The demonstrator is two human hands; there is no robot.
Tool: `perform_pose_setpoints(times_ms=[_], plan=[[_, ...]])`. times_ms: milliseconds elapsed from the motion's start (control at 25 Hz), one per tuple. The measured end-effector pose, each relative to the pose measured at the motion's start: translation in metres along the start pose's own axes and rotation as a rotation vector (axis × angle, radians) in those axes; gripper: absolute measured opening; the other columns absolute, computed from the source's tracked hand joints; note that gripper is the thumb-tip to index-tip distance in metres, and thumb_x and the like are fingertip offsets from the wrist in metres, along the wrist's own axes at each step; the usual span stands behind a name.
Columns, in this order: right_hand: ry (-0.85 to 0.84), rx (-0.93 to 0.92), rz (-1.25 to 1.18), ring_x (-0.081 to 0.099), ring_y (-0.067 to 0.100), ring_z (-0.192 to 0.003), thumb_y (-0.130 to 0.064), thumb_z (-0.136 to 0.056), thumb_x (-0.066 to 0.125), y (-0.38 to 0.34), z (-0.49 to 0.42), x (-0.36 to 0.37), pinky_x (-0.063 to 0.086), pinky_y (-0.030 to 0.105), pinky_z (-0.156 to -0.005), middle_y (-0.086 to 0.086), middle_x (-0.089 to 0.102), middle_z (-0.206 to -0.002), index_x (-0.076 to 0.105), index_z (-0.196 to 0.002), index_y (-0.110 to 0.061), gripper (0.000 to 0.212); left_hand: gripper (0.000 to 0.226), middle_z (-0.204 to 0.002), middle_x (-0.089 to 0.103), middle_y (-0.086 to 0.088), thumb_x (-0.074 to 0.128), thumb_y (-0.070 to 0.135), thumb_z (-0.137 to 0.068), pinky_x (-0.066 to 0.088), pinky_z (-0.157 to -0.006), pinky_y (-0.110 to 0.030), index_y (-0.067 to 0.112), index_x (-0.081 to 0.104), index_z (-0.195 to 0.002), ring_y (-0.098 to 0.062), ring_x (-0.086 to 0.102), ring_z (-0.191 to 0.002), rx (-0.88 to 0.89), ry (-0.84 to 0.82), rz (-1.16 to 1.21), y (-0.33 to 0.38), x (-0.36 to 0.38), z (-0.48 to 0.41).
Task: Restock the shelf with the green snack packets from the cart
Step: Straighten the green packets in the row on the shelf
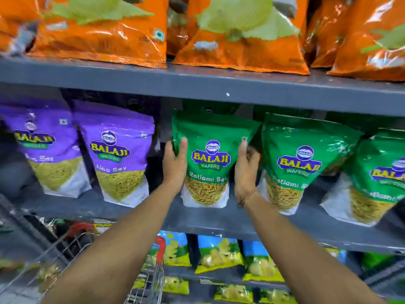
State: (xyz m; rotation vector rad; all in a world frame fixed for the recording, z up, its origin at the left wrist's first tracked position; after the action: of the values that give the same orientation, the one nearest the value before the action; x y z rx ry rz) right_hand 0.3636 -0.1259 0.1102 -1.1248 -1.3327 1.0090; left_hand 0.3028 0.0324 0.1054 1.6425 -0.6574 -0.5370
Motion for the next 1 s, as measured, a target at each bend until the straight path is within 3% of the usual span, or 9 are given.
perform_pose_setpoints(times_ms=[120,240,320,400,520,600,760,880,1000], plan=[[-0.34,0.213,0.212,0.048,0.01,-0.114,-0.062,-0.082,0.043,0.04,0.027,-0.009,0.038,0.028,-0.098,-0.007,0.05,-0.128,0.034,-0.132,-0.018,0.067,0.071,-0.115,0.064,0.0,0.066,0.057,-0.061,0.047,-0.099,-0.04,0.022,0.048,-0.119,-0.017,0.06,-0.104,-0.132,-0.191,-0.047,-0.04,0.001,0.031],[-0.402,0.272,0.302,0.04,0.016,-0.128,-0.057,-0.086,0.039,0.041,0.036,-0.009,0.031,0.029,-0.102,0.0,0.041,-0.139,0.024,-0.14,-0.016,0.07,0.066,-0.109,0.066,0.002,0.067,0.061,-0.053,0.05,-0.097,-0.046,0.029,0.05,-0.108,-0.018,0.063,-0.104,-0.136,-0.177,-0.068,-0.051,-0.001,0.032],[-0.326,0.189,0.299,0.043,0.017,-0.126,-0.052,-0.087,0.041,0.036,0.041,-0.015,0.032,0.028,-0.101,0.002,0.047,-0.137,0.036,-0.134,-0.016,0.059,0.075,-0.118,0.062,-0.006,0.068,0.062,-0.059,0.046,-0.101,-0.042,0.02,0.049,-0.118,-0.02,0.058,-0.11,-0.051,-0.02,-0.076,-0.048,0.001,0.039],[-0.114,0.002,0.204,0.054,0.004,-0.093,-0.041,-0.089,0.045,0.037,0.045,-0.04,0.041,0.029,-0.088,0.001,0.06,-0.1,0.054,-0.101,-0.019,0.027,0.077,-0.112,0.058,-0.022,0.051,0.069,-0.071,0.036,-0.097,-0.038,0.003,0.05,-0.11,-0.024,0.048,-0.109,0.192,0.222,-0.29,-0.05,0.003,0.065],[0.349,-0.187,0.013,0.042,0.004,-0.069,-0.029,-0.093,0.041,0.029,0.035,-0.098,0.035,0.023,-0.071,-0.001,0.043,-0.079,0.038,-0.072,-0.024,0.022,0.046,-0.089,0.061,-0.023,0.036,0.052,-0.09,0.037,-0.083,-0.036,0.008,0.049,-0.091,-0.021,0.045,-0.092,0.602,-0.001,-0.411,-0.047,0.041,0.115],[0.512,-0.274,0.026,0.038,0.015,-0.075,-0.031,-0.092,0.037,0.006,0.002,-0.136,0.034,0.026,-0.074,0.001,0.04,-0.086,0.037,-0.078,-0.017,0.019,0.037,-0.096,0.061,-0.015,0.038,0.041,-0.091,0.041,-0.085,-0.038,0.01,0.055,-0.099,-0.015,0.05,-0.094,0.512,-0.364,-0.324,-0.034,0.094,0.129],[0.296,-0.15,0.085,0.038,0.01,-0.067,-0.022,-0.092,0.043,-0.041,-0.084,-0.171,0.033,0.033,-0.075,0.001,0.045,-0.072,0.05,-0.071,-0.016,0.022,0.054,-0.141,0.046,-0.014,0.044,0.039,-0.092,0.033,-0.111,-0.039,0.009,0.037,-0.136,-0.026,0.043,-0.131,-0.157,-0.363,0.015,0.001,0.18,0.093],[0.195,-0.104,0.132,0.043,0.011,-0.062,-0.031,-0.086,0.051,-0.06,-0.103,-0.185,0.038,0.035,-0.071,-0.003,0.05,-0.067,0.05,-0.063,-0.018,0.027,0.033,-0.112,0.067,-0.019,0.06,0.03,-0.085,0.048,-0.088,-0.034,0.005,0.057,-0.106,-0.02,0.061,-0.096,-0.066,-0.23,0.111,0.02,0.194,0.07],[0.043,-0.035,0.076,0.051,0.014,-0.099,-0.034,-0.094,0.041,-0.047,-0.084,-0.192,0.046,0.015,-0.089,0.002,0.058,-0.115,0.054,-0.111,-0.016,0.028,0.034,-0.107,0.065,-0.006,0.062,0.027,-0.084,0.047,-0.083,-0.029,0.01,0.054,-0.112,-0.016,0.059,-0.093,-0.078,-0.22,0.104,0.012,0.197,0.087]])
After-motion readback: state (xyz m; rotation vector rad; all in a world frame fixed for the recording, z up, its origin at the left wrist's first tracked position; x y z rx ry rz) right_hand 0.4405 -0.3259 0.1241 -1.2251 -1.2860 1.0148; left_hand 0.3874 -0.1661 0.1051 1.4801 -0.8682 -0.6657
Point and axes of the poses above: each hand's wrist, its own z-axis away from the middle knuckle, its own x-axis out of the palm, y = z × x, the point moved 3 cm from there along -z, towards the middle knuckle
